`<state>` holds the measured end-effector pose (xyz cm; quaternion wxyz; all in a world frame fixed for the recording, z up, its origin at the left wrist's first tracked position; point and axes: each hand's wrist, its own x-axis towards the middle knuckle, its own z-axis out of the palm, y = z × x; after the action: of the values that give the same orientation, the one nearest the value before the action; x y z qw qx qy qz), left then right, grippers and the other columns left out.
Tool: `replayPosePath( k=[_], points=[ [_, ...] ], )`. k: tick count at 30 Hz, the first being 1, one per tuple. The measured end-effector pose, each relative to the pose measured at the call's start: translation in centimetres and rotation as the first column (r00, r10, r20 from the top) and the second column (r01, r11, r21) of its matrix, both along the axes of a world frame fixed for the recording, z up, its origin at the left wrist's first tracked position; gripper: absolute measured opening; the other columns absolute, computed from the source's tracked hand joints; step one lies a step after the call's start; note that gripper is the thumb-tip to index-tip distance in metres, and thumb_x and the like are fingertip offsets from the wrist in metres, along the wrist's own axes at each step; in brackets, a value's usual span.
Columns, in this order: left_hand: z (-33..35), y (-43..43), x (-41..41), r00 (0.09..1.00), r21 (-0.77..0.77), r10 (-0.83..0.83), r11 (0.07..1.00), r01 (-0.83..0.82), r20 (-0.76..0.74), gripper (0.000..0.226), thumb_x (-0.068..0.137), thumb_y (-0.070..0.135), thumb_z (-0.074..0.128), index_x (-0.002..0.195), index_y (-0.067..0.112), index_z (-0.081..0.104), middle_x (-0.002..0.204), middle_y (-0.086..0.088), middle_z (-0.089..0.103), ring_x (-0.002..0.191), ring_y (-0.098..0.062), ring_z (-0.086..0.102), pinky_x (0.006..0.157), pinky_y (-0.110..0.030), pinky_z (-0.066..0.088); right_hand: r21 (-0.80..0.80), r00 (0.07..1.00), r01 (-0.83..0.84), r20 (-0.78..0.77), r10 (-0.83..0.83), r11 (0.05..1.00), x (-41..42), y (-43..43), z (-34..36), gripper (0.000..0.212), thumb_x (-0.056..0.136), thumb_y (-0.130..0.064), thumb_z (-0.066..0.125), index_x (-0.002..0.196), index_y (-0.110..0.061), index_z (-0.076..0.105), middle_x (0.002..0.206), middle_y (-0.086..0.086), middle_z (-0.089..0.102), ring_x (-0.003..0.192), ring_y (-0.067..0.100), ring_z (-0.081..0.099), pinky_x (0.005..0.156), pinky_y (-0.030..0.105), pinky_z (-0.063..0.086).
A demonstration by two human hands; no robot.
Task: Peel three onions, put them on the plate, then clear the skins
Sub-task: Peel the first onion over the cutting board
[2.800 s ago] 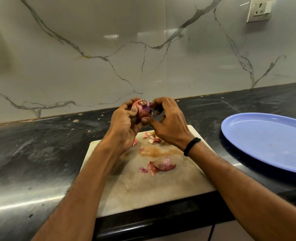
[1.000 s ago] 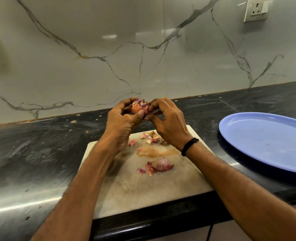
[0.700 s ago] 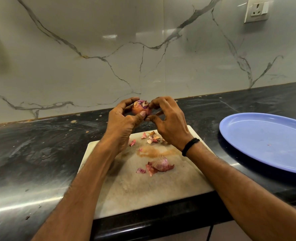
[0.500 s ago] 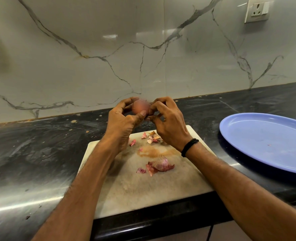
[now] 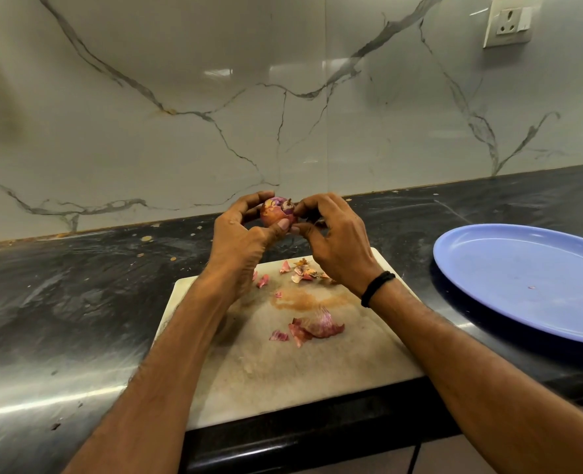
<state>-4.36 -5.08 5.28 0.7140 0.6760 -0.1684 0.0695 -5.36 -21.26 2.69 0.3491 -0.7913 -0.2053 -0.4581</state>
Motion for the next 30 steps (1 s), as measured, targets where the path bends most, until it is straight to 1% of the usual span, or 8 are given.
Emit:
replayPosePath(
  k=[3,6,11,14,19,24,27,30],
  points=[
    [0.0,0.03,0.02,1.0,-0.007,0.002,1.0,-0.002,-0.001,0.053,0.078,0.001,0.081,0.125,0.019,0.065,0.124,-0.006,0.063,0.114,-0.024,0.065,0.093,-0.04,0.059,0.066,0.999,-0.028,-0.027,0.03,0.997,-0.03,0.06,0.09,0.014,0.091,-0.012,0.065,0.103,-0.006,0.064,0.102,0.007,0.064,0.092,0.013,0.06,0.081,0.011,0.048],
    [-0.06,-0.05,-0.03,1.0,0.02,-0.003,1.0,0.003,0.014,0.054,0.075,0.002,0.082,0.124,0.019,0.065,0.125,-0.005,0.063,0.115,-0.022,0.064,0.094,-0.039,0.059,0.092,0.999,-0.021,-0.041,0.024,0.996,-0.05,-0.01,0.09,0.009,0.093,-0.011,0.062,0.1,-0.006,0.064,0.098,0.005,0.064,0.088,0.013,0.06,0.075,0.014,0.05],
    [-0.13,-0.19,-0.14,1.0,0.044,-0.004,0.999,0.003,0.023,0.057,0.07,0.009,0.084,0.122,0.02,0.066,0.124,-0.005,0.064,0.114,-0.02,0.065,0.093,-0.036,0.059,0.059,1.0,0.027,-0.011,-0.026,0.998,0.09,-0.09,-0.03,0.006,0.093,-0.007,0.059,0.095,-0.003,0.064,0.092,0.007,0.063,0.083,0.012,0.056,0.073,0.009,0.045],
    [-0.1,-0.38,-0.24,1.0,0.025,-0.012,1.0,0.012,0.001,0.056,0.07,0.009,0.084,0.122,0.019,0.067,0.121,-0.005,0.065,0.111,-0.02,0.067,0.091,-0.037,0.06,0.028,0.998,0.066,0.004,-0.066,0.997,0.33,-0.09,-0.22,0.007,0.094,-0.005,0.057,0.094,-0.003,0.063,0.092,0.008,0.062,0.082,0.012,0.054,0.072,0.007,0.043],
    [0.06,-0.59,-0.65,0.999,-0.008,-0.038,0.999,0.037,-0.039,0.062,0.061,0.021,0.08,0.122,0.017,0.066,0.12,-0.008,0.065,0.11,-0.023,0.066,0.088,-0.039,0.061,0.016,0.996,0.085,0.027,-0.086,0.996,0.34,-0.15,-0.18,0.008,0.094,-0.003,0.055,0.094,-0.002,0.062,0.092,0.008,0.06,0.082,0.012,0.053,0.073,0.005,0.041],
    [0.06,-0.68,-0.53,0.994,-0.06,-0.068,0.996,0.063,-0.083,0.042,0.079,0.009,0.077,0.119,0.016,0.065,0.12,-0.007,0.064,0.112,-0.025,0.065,0.087,-0.038,0.061,0.015,0.995,0.097,0.031,-0.098,0.995,0.32,-0.1,-0.14,0.008,0.094,-0.003,0.055,0.095,-0.002,0.063,0.091,0.01,0.061,0.081,0.012,0.053,0.073,0.004,0.039],
    [0.3,-0.68,-0.67,0.991,-0.154,-0.069,0.987,0.051,-0.117,0.045,0.072,0.018,0.077,0.115,0.015,0.065,0.119,-0.008,0.065,0.112,-0.024,0.066,0.082,-0.033,0.062,0.019,0.993,0.108,0.045,-0.109,0.994,0.22,-0.04,-0.1,0.007,0.093,-0.003,0.056,0.092,-0.002,0.062,0.089,0.009,0.06,0.079,0.011,0.051,0.073,0.005,0.039],
    [0.72,-0.28,-0.32,0.988,-0.245,-0.041,0.969,0.003,-0.149,0.029,0.087,0.008,0.071,0.115,0.013,0.064,0.122,-0.011,0.065,0.115,-0.027,0.066,0.086,-0.036,0.061,0.031,0.993,0.11,0.048,-0.111,0.993,0.17,-0.05,-0.07,0.005,0.092,-0.001,0.057,0.091,-0.002,0.062,0.088,0.007,0.06,0.079,0.009,0.049,0.073,0.004,0.038]
  ],
)
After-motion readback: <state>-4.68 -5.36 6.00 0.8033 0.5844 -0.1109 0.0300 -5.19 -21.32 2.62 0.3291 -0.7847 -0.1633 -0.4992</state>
